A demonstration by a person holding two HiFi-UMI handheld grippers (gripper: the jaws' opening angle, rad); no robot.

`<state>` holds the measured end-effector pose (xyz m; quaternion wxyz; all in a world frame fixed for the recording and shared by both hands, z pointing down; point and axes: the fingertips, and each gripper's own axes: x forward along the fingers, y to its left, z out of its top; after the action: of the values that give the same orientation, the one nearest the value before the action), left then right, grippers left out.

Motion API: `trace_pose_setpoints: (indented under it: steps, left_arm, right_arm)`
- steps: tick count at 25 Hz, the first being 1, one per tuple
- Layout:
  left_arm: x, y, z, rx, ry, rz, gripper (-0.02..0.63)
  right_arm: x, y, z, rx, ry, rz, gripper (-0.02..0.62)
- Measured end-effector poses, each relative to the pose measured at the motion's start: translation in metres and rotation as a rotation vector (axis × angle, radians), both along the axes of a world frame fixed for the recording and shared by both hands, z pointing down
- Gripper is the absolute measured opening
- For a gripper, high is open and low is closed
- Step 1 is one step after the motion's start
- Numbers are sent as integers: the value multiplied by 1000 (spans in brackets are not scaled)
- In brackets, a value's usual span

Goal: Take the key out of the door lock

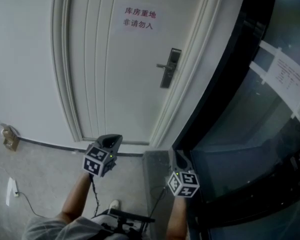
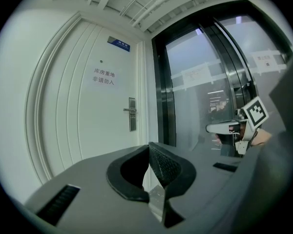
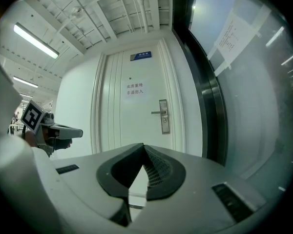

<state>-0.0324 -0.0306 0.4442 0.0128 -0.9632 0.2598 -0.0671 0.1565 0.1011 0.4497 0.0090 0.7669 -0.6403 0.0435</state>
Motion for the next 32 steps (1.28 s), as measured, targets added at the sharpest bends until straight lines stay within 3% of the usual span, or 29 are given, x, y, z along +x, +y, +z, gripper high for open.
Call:
trace_pose_setpoints:
  steps: [13, 32]
  left_arm:
    - [31, -72, -5, -8, -18, 11, 8]
    - [53, -186, 7, -43, -10, 22, 8]
  right_arm:
    - [31, -70, -10, -7, -2, 14, 12]
    - [44, -176, -9, -26, 6, 36, 12]
